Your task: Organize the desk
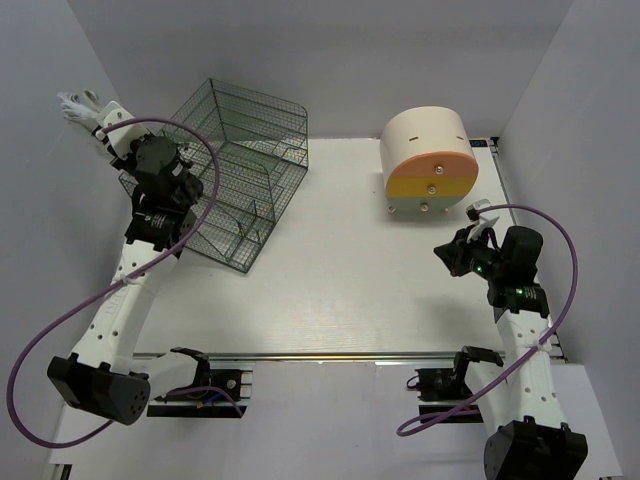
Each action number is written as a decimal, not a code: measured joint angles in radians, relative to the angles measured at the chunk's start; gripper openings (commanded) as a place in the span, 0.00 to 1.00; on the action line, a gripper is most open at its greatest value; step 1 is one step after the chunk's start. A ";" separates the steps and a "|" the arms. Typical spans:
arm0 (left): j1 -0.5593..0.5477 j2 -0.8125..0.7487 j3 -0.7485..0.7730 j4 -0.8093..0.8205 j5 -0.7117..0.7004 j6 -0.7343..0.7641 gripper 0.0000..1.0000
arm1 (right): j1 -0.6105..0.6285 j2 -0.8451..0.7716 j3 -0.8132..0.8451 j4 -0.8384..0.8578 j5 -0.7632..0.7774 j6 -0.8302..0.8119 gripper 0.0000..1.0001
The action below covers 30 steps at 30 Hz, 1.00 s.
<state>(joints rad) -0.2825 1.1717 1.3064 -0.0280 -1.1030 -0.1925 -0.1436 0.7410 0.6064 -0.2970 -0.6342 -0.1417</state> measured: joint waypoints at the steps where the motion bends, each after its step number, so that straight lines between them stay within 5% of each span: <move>1: 0.000 -0.002 0.000 0.012 -0.011 0.019 0.00 | 0.000 0.000 0.000 0.000 0.000 0.000 0.00; 15: 0.000 0.012 -0.022 0.063 -0.068 0.137 0.00 | 0.002 0.002 0.000 0.000 0.000 -0.001 0.00; 30: 0.000 0.106 -0.022 -0.060 -0.090 0.066 0.00 | 0.006 0.010 0.000 0.000 0.003 -0.001 0.00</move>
<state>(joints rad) -0.2821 1.2781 1.2842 -0.0875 -1.1931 -0.1261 -0.1375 0.7509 0.6064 -0.2970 -0.6308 -0.1429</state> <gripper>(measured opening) 0.229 0.019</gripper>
